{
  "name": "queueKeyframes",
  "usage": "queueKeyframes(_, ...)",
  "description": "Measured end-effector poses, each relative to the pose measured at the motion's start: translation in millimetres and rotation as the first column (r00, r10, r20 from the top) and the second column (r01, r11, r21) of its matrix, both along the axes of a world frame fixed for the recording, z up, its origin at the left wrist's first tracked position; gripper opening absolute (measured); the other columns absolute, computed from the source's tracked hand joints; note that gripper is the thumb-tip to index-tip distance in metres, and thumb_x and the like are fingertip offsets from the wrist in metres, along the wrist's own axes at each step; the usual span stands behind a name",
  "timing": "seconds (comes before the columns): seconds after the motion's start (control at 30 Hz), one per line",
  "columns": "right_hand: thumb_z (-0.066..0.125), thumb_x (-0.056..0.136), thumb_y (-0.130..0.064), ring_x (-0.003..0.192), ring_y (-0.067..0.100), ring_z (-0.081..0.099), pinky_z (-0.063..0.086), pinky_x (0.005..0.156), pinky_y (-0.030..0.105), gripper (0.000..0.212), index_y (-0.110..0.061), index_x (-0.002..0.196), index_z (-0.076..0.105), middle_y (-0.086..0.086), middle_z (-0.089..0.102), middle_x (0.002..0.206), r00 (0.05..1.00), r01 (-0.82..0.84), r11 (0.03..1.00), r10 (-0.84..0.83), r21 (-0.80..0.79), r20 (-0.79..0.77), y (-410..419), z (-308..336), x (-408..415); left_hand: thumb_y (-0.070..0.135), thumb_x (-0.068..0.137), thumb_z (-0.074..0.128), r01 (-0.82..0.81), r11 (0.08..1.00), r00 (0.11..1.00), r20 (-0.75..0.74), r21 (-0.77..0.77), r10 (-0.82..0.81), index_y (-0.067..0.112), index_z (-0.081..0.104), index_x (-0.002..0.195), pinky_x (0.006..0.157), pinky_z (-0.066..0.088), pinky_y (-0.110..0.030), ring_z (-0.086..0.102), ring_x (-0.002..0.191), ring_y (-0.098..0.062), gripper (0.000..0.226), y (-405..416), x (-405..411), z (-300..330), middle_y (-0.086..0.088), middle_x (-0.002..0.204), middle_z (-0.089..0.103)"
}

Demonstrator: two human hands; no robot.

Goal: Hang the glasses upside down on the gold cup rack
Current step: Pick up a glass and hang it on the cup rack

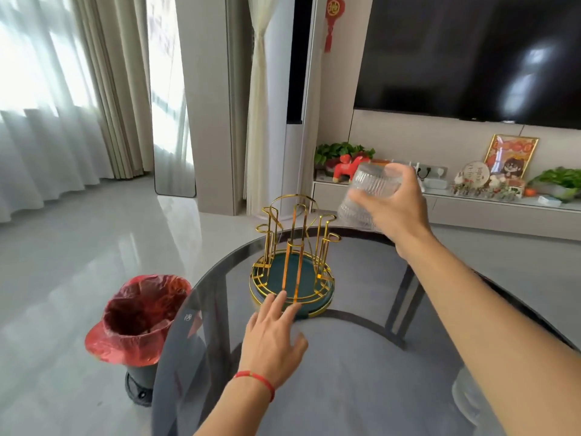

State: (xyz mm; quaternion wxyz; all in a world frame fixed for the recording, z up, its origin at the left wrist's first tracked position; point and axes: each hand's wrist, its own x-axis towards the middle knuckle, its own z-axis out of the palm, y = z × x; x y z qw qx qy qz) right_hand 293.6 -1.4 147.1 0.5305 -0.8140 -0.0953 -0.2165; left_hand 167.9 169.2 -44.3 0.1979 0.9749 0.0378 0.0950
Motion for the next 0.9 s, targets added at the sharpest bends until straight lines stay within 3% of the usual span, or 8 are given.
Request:
queueKeyframes(0.17, 0.091, 0.074, -0.031, 0.11, 0.014, 0.052, 0.042, 0.071, 0.016, 0.082, -0.021, 0.142, 0.046, -0.004, 0.05, 0.124, 0.994, -0.111, 0.993, 0.111, 0.032, 0.001, 38, 6, 61, 0.049, 0.094, 0.046, -0.015, 0.992, 0.998, -0.052, 0.125, 0.021, 0.037, 0.017, 0.157, 0.126, 0.015, -0.049, -0.001, 0.157, -0.024, 0.071, -3, -2, -4, -0.001, 0.171, 0.005)
queueKeyframes(0.27, 0.092, 0.073, -0.032, 0.113, 0.015, 0.053, 0.051, 0.079, 0.023, 0.082, -0.023, 0.141, 0.047, -0.002, 0.052, 0.126, 0.987, -0.159, 0.987, 0.159, 0.011, -0.016, 59, 3, 92, 0.045, 0.096, 0.046, -0.037, 0.994, 0.994, -0.098, 0.108, 0.047, 0.034, 0.013, 0.159, 0.127, 0.01, -0.049, -0.005, 0.157, -0.027, 0.072, -15, -1, 0, -0.006, 0.171, 0.0)
queueKeyframes(0.33, 0.094, 0.07, -0.033, 0.118, 0.02, 0.056, 0.056, 0.093, 0.037, 0.082, -0.023, 0.138, 0.049, -0.001, 0.056, 0.128, 0.985, -0.169, 0.986, 0.169, -0.008, -0.039, 68, -4, 109, 0.045, 0.093, 0.048, -0.087, 0.993, 0.993, -0.073, 0.082, 0.093, 0.032, 0.026, 0.157, 0.125, 0.017, -0.05, 0.011, 0.156, -0.031, 0.069, -25, 3, 2, -0.011, 0.169, 0.018)
queueKeyframes(0.4, 0.095, 0.07, -0.031, 0.121, 0.023, 0.056, 0.055, 0.099, 0.043, 0.084, -0.022, 0.139, 0.05, -0.001, 0.055, 0.129, 0.969, -0.229, 0.973, 0.226, -0.012, -0.095, 74, -11, 121, 0.047, 0.085, 0.053, -0.13, 0.99, 0.99, -0.042, 0.063, 0.133, 0.031, 0.041, 0.151, 0.117, 0.03, -0.054, 0.034, 0.149, -0.035, 0.069, -27, 6, 7, -0.013, 0.159, 0.042)
queueKeyframes(0.53, 0.098, 0.065, -0.03, 0.129, 0.026, 0.052, 0.051, 0.106, 0.056, 0.089, -0.024, 0.14, 0.052, 0.004, 0.054, 0.138, 0.92, -0.353, 0.935, 0.338, -0.045, -0.198, 76, -26, 129, 0.04, 0.095, 0.045, -0.096, 0.994, 0.989, -0.104, 0.059, 0.102, 0.033, 0.021, 0.157, 0.125, 0.013, -0.051, 0.006, 0.156, -0.033, 0.067, -24, 8, 6, -0.008, 0.17, 0.013)
queueKeyframes(0.6, 0.098, 0.063, -0.033, 0.137, 0.026, 0.046, 0.049, 0.109, 0.052, 0.093, -0.025, 0.143, 0.051, 0.005, 0.051, 0.146, 0.891, -0.413, 0.905, 0.379, -0.099, -0.249, 77, -29, 128, 0.036, 0.095, 0.046, -0.098, 0.993, 0.99, -0.091, 0.071, 0.104, 0.034, 0.023, 0.156, 0.125, 0.012, -0.052, 0.005, 0.156, -0.033, 0.065, -21, 7, 9, -0.006, 0.17, 0.014)
queueKeyframes(0.7, 0.096, 0.069, -0.022, 0.128, 0.019, 0.044, 0.048, 0.097, 0.038, 0.091, -0.02, 0.147, 0.049, 0.0, 0.049, 0.134, 0.834, -0.507, 0.85, 0.442, -0.142, -0.331, 77, -34, 124, 0.034, 0.095, 0.048, -0.086, 0.995, 0.987, -0.128, 0.046, 0.092, 0.035, 0.022, 0.156, 0.124, 0.006, -0.053, -0.001, 0.157, -0.033, 0.066, -17, 4, 12, -0.003, 0.171, 0.011)
queueKeyframes(0.9, 0.098, 0.064, -0.012, 0.122, 0.026, 0.064, 0.055, 0.099, 0.042, 0.087, -0.022, 0.138, 0.054, 0.008, 0.066, 0.135, 0.794, -0.572, 0.78, 0.452, -0.252, -0.406, 80, -47, 132, 0.033, 0.096, 0.049, -0.071, 0.997, 0.985, -0.152, 0.038, 0.076, 0.037, 0.014, 0.157, 0.124, 0.005, -0.054, -0.007, 0.156, -0.033, 0.071, -16, 1, 13, 0.0, 0.172, 0.001)
